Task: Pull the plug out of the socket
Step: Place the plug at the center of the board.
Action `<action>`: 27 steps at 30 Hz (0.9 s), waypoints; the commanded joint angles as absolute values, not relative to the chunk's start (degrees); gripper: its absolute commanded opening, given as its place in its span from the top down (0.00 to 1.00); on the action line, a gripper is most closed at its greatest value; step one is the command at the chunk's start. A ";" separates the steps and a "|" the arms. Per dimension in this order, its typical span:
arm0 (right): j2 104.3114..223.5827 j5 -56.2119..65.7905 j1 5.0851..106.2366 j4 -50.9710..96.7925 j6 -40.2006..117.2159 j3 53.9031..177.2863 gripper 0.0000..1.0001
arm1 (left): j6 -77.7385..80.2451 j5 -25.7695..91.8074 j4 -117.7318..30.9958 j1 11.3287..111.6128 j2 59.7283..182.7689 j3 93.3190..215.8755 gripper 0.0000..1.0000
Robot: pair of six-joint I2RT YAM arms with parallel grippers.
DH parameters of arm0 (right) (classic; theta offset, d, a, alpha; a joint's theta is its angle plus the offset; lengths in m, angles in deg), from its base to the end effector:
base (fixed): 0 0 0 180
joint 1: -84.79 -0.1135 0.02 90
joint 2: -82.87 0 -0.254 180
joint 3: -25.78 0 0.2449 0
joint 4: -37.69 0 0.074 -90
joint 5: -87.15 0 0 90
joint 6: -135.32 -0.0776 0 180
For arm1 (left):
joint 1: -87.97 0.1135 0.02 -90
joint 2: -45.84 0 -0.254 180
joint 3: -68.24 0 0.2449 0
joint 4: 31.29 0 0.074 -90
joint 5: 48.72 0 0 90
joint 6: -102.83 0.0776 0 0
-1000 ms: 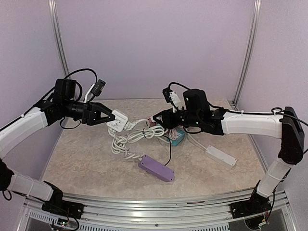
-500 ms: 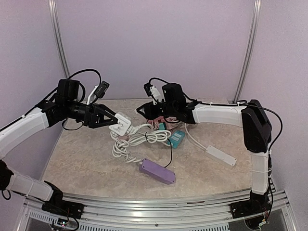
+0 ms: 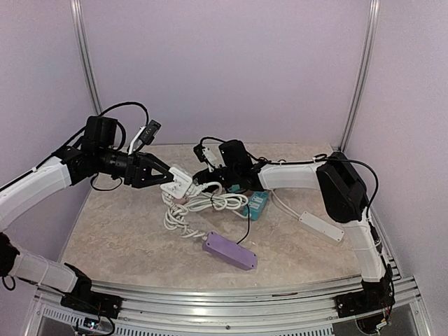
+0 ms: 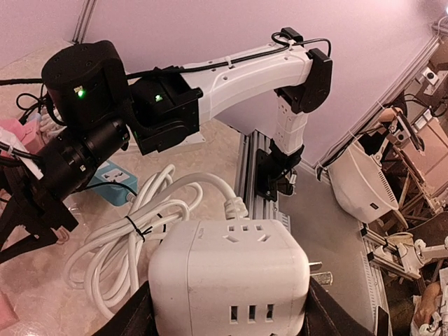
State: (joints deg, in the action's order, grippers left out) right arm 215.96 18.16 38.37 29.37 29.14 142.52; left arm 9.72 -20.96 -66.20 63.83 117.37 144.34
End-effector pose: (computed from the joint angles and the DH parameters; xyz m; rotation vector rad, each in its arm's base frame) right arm 0.3670 0.4260 0.1689 -0.7963 1.9808 1.0420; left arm 0.2263 -0.1766 0.3183 1.0265 1.8063 -1.4171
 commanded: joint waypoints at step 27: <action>221.20 25.59 35.73 35.09 28.87 145.96 0.04 | 12.04 -21.84 -65.41 63.36 117.85 147.22 0.89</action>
State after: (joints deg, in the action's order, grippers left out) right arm 223.64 25.11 36.04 31.30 27.67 147.99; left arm 11.62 -19.23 -68.43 63.74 118.75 144.40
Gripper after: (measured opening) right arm 0.913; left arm 0.612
